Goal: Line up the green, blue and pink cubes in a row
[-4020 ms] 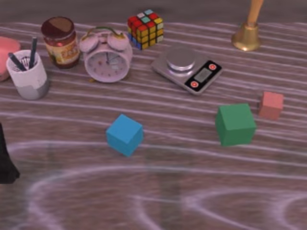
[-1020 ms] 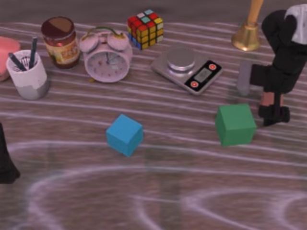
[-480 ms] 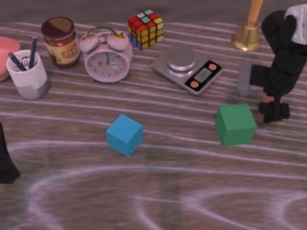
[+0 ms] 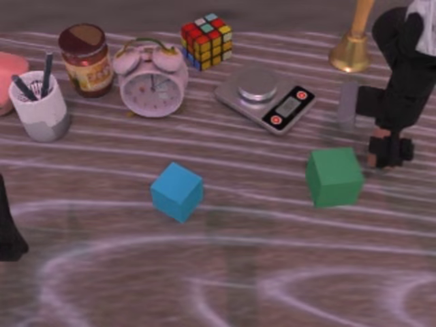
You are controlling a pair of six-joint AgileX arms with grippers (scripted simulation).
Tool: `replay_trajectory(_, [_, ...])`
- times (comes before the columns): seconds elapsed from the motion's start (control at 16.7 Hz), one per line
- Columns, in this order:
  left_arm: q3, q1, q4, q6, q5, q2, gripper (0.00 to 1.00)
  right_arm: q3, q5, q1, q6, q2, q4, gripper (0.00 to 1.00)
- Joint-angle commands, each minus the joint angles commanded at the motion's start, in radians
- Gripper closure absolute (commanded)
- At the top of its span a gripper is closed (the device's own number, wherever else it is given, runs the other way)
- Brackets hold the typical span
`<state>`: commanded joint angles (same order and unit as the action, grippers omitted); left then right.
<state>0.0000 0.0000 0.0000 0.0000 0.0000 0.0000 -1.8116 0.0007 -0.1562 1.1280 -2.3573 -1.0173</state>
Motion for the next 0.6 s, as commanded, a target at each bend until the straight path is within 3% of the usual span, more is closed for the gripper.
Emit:
replay_trajectory(0.3, [0.0,0.0,0.0,0.0,0.0,0.0,0.0,-0.112,0.0,-0.007,0.001,0.052,-0.176,1.0])
replay_trajectory(0.6, [0.0,0.0,0.0,0.0,0.0,0.0,0.0,-0.122,0.0,-0.002,-0.001,0.057,-0.188,1.0])
